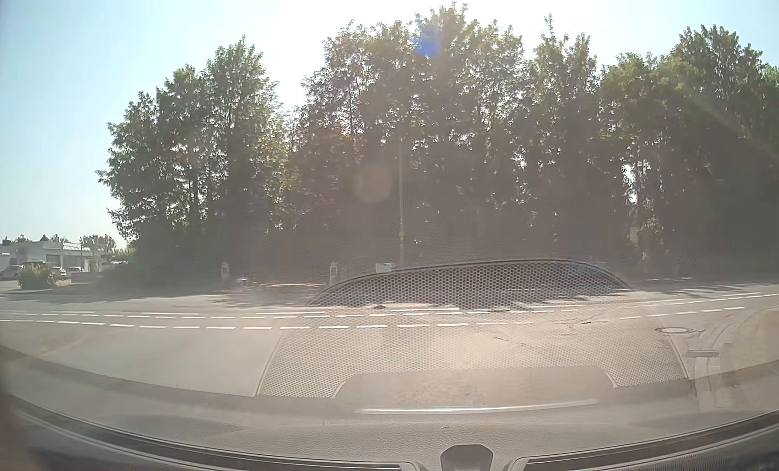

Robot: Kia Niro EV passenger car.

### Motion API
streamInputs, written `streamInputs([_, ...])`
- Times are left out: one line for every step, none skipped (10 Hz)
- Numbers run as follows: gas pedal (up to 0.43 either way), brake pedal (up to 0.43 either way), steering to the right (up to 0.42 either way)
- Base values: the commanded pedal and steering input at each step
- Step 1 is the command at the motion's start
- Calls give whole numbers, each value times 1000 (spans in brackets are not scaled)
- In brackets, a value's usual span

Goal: Follow the waypoints while adhering to traffic rules and regulations

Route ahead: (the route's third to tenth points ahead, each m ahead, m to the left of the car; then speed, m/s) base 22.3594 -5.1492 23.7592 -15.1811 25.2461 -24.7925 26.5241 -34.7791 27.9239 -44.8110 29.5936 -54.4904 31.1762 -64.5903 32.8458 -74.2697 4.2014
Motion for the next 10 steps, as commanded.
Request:
streamInputs([0,6,102])
streamInputs([0,6,110])
streamInputs([0,6,119])
streamInputs([0,6,131])
streamInputs([0,6,141])
streamInputs([0,6,149])
streamInputs([0,6,156])
streamInputs([0,6,166])
streamInputs([0,6,175])
streamInputs([0,6,192])
